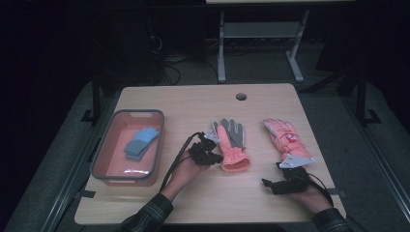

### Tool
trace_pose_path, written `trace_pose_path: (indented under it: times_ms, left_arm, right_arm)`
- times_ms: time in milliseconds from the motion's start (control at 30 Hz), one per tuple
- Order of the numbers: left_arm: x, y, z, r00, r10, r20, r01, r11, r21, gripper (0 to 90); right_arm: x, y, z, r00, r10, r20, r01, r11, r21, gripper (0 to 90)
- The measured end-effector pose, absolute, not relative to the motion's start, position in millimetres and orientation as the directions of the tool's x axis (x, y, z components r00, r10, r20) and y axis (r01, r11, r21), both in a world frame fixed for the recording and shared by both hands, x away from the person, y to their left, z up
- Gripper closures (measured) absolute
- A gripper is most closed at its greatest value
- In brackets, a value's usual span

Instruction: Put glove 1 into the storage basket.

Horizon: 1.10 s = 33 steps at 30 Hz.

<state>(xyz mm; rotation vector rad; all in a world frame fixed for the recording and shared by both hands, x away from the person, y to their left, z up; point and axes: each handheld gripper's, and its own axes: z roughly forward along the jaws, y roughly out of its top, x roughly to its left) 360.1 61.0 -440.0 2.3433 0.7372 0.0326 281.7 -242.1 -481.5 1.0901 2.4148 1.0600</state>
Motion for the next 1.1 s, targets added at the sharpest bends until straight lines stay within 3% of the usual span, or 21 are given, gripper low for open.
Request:
trace_pose_path:
  times_ms: [400, 767, 1100]
  left_arm:
    - [356, 37, -443, 0.861, 0.478, -0.174, 0.473, -0.627, 0.619, 89.6]
    - [344, 78, -438, 0.854, 0.499, -0.146, 0.467, -0.612, 0.638, 89.3]
    - [317, 111, -448, 0.852, 0.512, -0.113, 0.459, -0.625, 0.631, 79.2]
  right_arm:
    - [282, -242, -481, -0.674, 0.738, 0.038, 0.527, 0.444, 0.724, 14.1]
    - [282, -242, -482, -0.669, 0.743, 0.037, 0.531, 0.443, 0.722, 13.0]
    - [282, -242, -482, -0.668, 0.744, 0.033, 0.530, 0.443, 0.723, 13.1]
